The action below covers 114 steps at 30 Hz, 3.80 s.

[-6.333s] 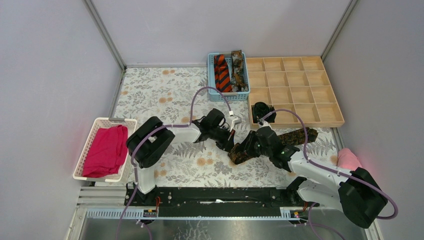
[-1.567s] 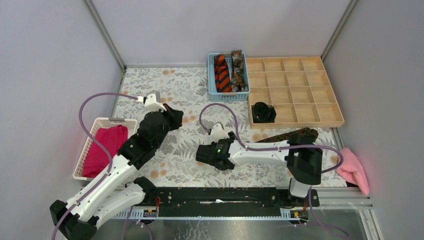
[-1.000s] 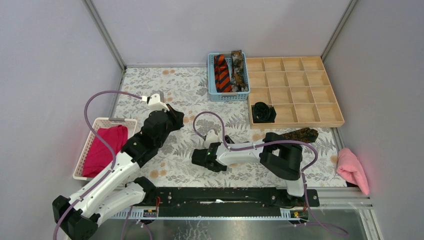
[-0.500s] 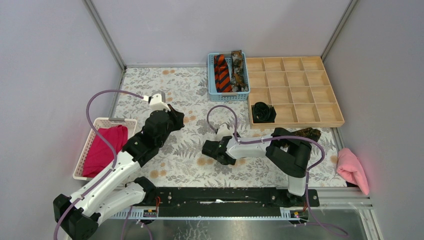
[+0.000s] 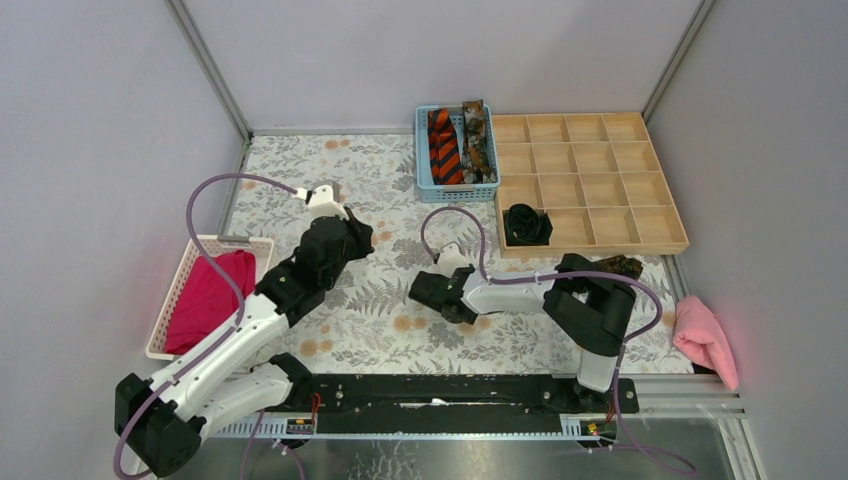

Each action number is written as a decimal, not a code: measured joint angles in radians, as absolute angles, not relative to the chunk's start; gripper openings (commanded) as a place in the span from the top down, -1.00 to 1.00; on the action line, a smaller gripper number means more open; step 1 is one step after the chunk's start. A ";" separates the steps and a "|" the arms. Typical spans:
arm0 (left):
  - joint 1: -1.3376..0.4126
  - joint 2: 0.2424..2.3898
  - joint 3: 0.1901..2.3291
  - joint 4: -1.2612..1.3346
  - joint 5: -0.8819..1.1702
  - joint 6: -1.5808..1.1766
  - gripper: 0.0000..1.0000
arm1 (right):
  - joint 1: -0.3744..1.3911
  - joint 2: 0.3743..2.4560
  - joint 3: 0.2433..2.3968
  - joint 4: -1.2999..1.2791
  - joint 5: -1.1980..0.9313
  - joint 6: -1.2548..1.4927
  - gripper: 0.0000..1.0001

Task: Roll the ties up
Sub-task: Roll the tie at the center of the board.

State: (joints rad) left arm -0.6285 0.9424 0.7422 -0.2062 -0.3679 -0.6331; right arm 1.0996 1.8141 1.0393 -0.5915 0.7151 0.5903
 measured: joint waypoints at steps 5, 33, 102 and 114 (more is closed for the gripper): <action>-0.628 1.036 0.708 -0.110 -0.307 -0.635 1.00 | 1.089 1.733 1.022 -0.501 0.569 0.602 0.38; -0.738 1.665 0.787 0.378 0.068 -0.580 1.00 | 0.801 1.190 0.517 0.047 -0.056 0.868 0.39; -0.779 2.035 0.912 0.624 0.727 -0.537 1.00 | 0.468 1.188 0.480 -0.150 -0.031 0.686 0.01; -0.779 2.045 0.931 0.609 0.727 -0.535 1.00 | 0.468 1.188 0.525 -0.215 0.018 0.616 -0.16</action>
State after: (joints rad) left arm -0.7788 2.0445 0.9306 0.6090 0.7269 -0.5354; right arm 0.4683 1.1877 0.5255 -0.2153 0.0177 0.6155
